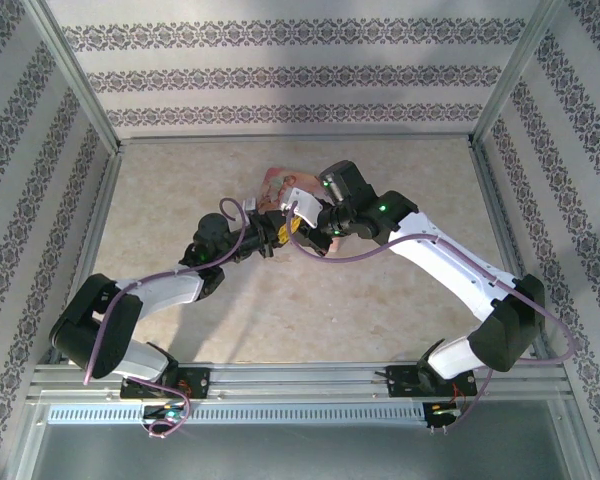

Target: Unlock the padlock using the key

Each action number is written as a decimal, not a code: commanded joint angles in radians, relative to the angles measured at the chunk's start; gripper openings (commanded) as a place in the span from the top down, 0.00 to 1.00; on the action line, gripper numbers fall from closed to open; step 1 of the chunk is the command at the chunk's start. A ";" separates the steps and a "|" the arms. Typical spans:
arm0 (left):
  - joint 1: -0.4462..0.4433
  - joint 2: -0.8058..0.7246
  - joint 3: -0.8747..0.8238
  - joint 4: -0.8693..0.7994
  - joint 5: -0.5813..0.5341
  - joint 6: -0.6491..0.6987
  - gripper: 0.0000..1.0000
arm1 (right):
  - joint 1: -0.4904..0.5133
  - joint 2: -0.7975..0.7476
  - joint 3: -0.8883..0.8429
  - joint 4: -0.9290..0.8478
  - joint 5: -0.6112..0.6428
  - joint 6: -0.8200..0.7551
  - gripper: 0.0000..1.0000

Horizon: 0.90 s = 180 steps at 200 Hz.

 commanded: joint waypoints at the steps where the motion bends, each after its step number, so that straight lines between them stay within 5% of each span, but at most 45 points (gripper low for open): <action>1: -0.015 -0.038 -0.004 -0.023 -0.008 0.036 0.91 | 0.013 -0.014 0.009 0.014 0.000 0.000 1.00; 23: -0.014 -0.053 -0.006 -0.053 -0.017 0.060 1.00 | 0.012 -0.016 0.011 0.014 0.005 0.005 1.00; 80: -0.004 -0.100 -0.006 -0.114 -0.061 0.150 1.00 | 0.011 -0.042 0.008 0.021 0.018 0.014 1.00; 131: -0.002 -0.220 0.037 -0.232 -0.191 0.513 1.00 | -0.040 -0.129 -0.056 0.103 -0.047 0.220 0.65; 159: -0.002 -0.275 0.045 -0.222 -0.249 0.739 1.00 | -0.106 -0.233 -0.195 0.334 -0.116 0.497 0.44; 180: -0.002 -0.280 0.066 -0.202 -0.242 0.838 1.00 | -0.155 -0.296 -0.325 0.574 -0.186 0.731 0.37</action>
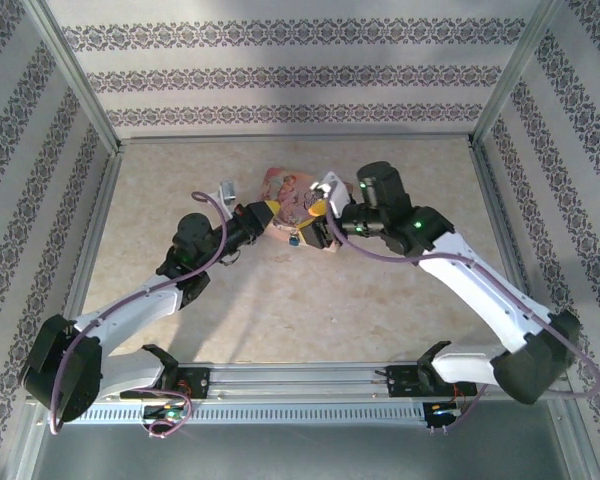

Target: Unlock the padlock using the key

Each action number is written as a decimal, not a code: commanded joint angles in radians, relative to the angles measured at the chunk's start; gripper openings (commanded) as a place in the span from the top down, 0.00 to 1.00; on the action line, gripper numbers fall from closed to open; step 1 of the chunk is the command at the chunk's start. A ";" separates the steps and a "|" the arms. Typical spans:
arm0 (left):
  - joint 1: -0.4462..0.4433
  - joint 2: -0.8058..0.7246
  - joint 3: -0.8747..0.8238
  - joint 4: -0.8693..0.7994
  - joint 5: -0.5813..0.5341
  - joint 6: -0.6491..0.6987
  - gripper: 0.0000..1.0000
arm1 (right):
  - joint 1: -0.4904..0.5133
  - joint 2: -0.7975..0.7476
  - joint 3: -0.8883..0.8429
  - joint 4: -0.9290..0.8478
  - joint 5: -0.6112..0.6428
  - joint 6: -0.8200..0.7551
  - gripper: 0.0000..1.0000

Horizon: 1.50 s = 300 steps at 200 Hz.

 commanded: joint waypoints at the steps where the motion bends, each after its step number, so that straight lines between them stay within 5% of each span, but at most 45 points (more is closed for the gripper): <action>1: -0.004 -0.015 0.047 0.016 -0.030 0.242 1.00 | -0.044 -0.059 -0.127 0.317 -0.105 0.344 0.37; 40: -0.004 0.012 0.067 0.173 0.048 0.325 1.00 | -0.056 -0.098 -0.277 0.640 -0.154 0.621 0.32; 99: -0.005 0.055 0.094 0.308 0.124 0.327 1.00 | -0.019 -0.064 -0.330 0.846 -0.179 0.754 0.30; 216: -0.005 0.091 0.102 0.368 0.131 0.290 1.00 | 0.041 0.032 -0.309 0.925 -0.175 0.801 0.43; 300: -0.007 0.099 0.102 0.370 0.127 0.283 1.00 | 0.050 0.064 -0.284 0.943 -0.182 0.815 0.64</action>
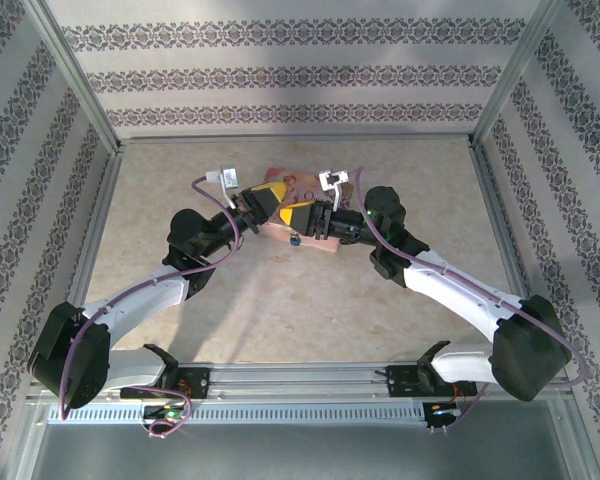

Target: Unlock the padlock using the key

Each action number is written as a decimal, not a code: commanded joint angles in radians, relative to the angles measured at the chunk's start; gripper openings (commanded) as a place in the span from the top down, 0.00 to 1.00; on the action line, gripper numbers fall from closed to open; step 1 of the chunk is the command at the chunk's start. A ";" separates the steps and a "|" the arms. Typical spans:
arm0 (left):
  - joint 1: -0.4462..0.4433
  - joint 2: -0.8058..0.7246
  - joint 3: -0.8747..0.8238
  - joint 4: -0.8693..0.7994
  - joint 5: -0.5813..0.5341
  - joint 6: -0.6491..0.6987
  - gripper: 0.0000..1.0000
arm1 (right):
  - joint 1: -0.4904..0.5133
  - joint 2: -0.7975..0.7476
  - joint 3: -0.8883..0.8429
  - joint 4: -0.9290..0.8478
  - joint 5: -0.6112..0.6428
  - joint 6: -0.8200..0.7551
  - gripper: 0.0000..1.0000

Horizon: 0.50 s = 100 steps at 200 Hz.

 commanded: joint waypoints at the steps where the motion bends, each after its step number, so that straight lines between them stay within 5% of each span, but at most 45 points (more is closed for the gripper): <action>1: -0.007 0.009 0.030 0.068 0.021 -0.017 1.00 | 0.010 0.011 0.035 0.045 -0.023 0.003 0.64; 100: -0.006 0.012 0.019 0.079 0.016 -0.020 1.00 | 0.013 0.022 0.053 0.064 -0.030 0.015 0.77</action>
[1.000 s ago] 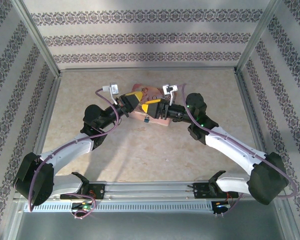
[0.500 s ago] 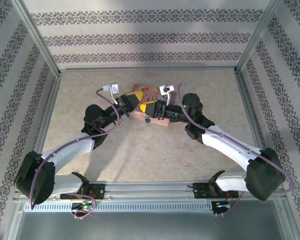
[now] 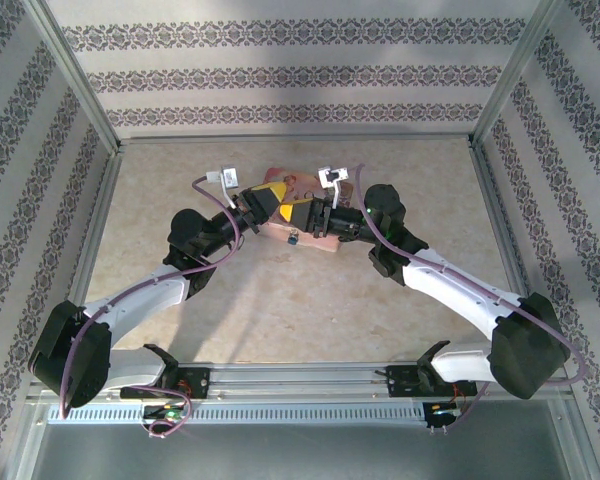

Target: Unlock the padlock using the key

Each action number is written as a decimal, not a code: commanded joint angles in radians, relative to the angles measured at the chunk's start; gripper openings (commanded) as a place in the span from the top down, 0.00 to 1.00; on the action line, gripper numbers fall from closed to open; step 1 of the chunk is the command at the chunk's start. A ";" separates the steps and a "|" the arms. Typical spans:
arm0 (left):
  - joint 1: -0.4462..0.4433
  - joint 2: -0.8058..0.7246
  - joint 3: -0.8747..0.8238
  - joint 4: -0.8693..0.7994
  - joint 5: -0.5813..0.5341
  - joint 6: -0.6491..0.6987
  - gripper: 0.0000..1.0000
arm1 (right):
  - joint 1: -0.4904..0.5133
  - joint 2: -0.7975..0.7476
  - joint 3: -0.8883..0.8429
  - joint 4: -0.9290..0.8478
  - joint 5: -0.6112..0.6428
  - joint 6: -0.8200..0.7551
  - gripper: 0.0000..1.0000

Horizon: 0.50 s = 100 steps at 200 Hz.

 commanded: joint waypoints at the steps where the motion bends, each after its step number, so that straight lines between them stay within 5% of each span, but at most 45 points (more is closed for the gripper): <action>1: -0.007 0.004 0.019 0.070 0.017 -0.006 1.00 | 0.013 0.011 0.035 0.046 -0.028 0.010 0.77; 83: -0.007 0.001 0.013 0.066 0.017 -0.005 1.00 | 0.016 0.009 0.029 0.046 -0.027 0.012 0.97; 100: -0.005 -0.011 0.010 0.053 0.011 0.007 0.84 | 0.015 0.003 0.023 0.035 -0.029 0.002 1.00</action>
